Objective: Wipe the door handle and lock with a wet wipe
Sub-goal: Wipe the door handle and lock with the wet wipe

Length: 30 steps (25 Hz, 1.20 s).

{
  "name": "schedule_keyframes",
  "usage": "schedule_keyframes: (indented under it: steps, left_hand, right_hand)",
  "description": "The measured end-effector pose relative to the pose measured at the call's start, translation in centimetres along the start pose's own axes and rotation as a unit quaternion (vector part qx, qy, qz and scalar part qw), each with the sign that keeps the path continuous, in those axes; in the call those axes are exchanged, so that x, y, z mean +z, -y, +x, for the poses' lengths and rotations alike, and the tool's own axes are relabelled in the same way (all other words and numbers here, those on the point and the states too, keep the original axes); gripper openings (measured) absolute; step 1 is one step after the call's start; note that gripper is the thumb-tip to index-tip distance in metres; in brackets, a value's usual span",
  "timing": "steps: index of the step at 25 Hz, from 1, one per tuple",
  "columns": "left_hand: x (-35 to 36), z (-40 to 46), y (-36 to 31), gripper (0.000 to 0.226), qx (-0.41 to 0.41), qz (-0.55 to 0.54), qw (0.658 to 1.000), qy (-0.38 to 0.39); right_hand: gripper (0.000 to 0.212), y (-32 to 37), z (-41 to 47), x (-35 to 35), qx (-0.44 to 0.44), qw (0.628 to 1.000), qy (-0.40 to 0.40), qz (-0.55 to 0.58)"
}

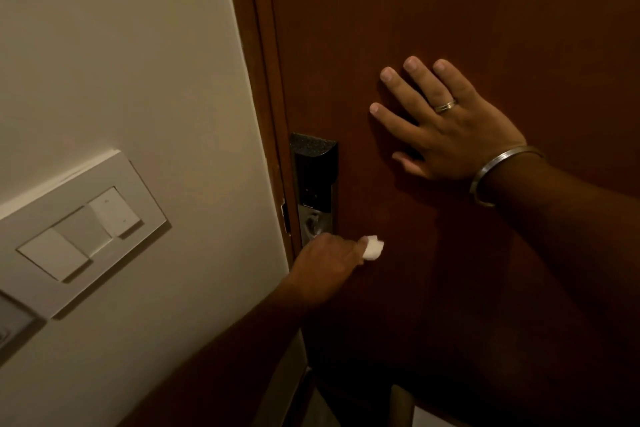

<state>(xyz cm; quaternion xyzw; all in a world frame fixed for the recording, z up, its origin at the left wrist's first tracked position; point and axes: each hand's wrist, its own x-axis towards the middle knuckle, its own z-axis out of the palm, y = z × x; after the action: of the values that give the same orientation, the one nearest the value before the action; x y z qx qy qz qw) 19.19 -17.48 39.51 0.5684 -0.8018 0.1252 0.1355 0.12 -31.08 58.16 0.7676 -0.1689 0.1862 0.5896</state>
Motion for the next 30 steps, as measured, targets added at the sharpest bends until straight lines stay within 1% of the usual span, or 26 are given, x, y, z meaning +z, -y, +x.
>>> schedule_keyframes:
  steps: [1,2,3,4,5,6,7,9,11,12,14,17,18,19,20,21,22,23,24,25,26,27,28,29,30]
  left_hand:
    - [-0.5,-0.9,1.3,0.048,0.008,-0.001,1.000,-0.020]
    - [-1.1,-1.5,2.5,0.044,0.004,-0.006,0.999,-0.037]
    - [-1.6,-1.7,3.3,0.038,-0.005,-0.008,0.999,-0.037]
    - [-2.0,-1.5,3.8,0.030,-0.009,-0.002,1.000,-0.014]
    - [-2.3,-0.9,3.8,0.023,-0.012,0.009,1.000,0.025]
    - [-2.3,-0.2,3.4,0.021,-0.023,0.023,0.997,0.070]
    - [-2.1,0.5,2.7,0.025,-0.040,0.045,0.993,0.103]
    - [-1.2,2.0,0.6,0.033,-0.087,0.069,0.985,0.130]
    - [-0.2,3.1,-1.6,0.038,-0.141,0.025,0.984,0.102]
    - [-0.1,3.2,-2.3,0.038,-0.153,0.009,0.984,0.092]
    - [0.0,1.8,-1.6,0.028,-0.118,0.016,0.989,0.092]
    - [-1.6,-0.8,3.6,0.011,-0.029,0.005,0.999,0.045]
    - [-2.3,-1.1,4.8,0.009,-0.003,0.017,0.999,0.037]
    - [-2.6,-0.5,5.0,0.012,0.016,0.036,0.998,0.053]
    - [-2.4,0.5,4.1,0.019,0.017,0.052,0.995,0.086]
    - [-1.7,1.6,2.3,0.028,-0.011,0.062,0.992,0.109]
    - [-0.8,2.6,0.3,0.036,-0.061,0.059,0.989,0.120]
    - [0.2,3.3,-1.5,0.040,-0.115,0.036,0.987,0.106]
    - [0.9,3.6,-2.6,0.040,-0.162,0.007,0.982,0.100]
    - [1.4,3.1,-3.1,0.037,-0.179,-0.008,0.980,0.088]
    - [1.9,2.1,-3.1,0.036,-0.161,-0.008,0.985,0.060]
    - [2.2,0.8,-2.7,0.041,-0.103,-0.006,0.994,0.028]
    - [2.1,-0.6,-1.6,0.050,-0.044,0.011,0.999,0.014]
    - [1.8,-1.5,-0.2,0.058,-0.002,0.023,1.000,0.000]
    - [1.3,-2.0,1.5,0.062,-0.001,0.022,1.000,-0.004]
  right_hand:
    - [0.077,0.0,0.0,0.0,0.001,1.000,-0.001,0.002]
    - [0.077,0.1,0.0,0.1,0.001,1.000,-0.002,0.002]
    - [0.077,0.1,-0.1,0.1,-0.001,1.000,-0.003,0.001]
    - [0.077,0.1,-0.1,0.2,-0.002,1.000,-0.005,0.000]
    - [0.077,0.1,-0.1,0.2,-0.003,1.000,-0.005,-0.002]
    - [0.077,0.1,-0.1,0.2,-0.004,1.000,-0.003,-0.003]
    - [0.077,0.1,-0.1,0.2,-0.004,1.000,-0.002,-0.003]
    - [0.077,0.1,0.0,0.1,-0.002,1.000,-0.002,-0.004]
    - [0.077,0.1,0.0,0.0,0.000,1.000,-0.002,-0.001]
    - [0.077,0.1,-0.1,-0.1,0.000,1.000,0.000,0.000]
    - [0.077,0.2,-0.1,-0.1,0.001,1.000,0.002,-0.002]
    - [0.077,0.2,-0.1,-0.1,0.002,1.000,-0.002,-0.006]
    - [0.076,0.2,-0.1,-0.1,0.001,1.000,-0.002,-0.005]
    - [0.076,0.2,-0.1,0.0,0.001,1.000,-0.002,-0.005]
    - [0.076,0.1,0.0,-0.1,0.001,1.000,-0.002,-0.005]
    - [0.076,0.1,0.0,-0.1,0.001,1.000,-0.002,-0.004]
    - [0.075,0.1,-0.1,-0.1,0.001,1.000,-0.001,-0.004]
    - [0.075,0.1,-0.1,-0.1,0.001,1.000,0.000,-0.005]
    - [0.075,0.2,-0.1,-0.1,0.000,1.000,0.001,-0.006]
    - [0.075,0.1,-0.1,0.0,-0.001,1.000,0.003,-0.005]
    - [0.075,0.1,0.0,-0.1,-0.003,1.000,0.006,0.000]
    - [0.076,0.1,0.0,-0.1,-0.004,1.000,0.006,0.006]
    - [0.076,0.0,0.1,-0.2,-0.003,1.000,0.004,0.007]
    - [0.076,0.1,0.0,-0.2,-0.001,1.000,0.003,0.002]
    - [0.075,0.1,-0.1,-0.1,0.002,1.000,0.000,-0.002]
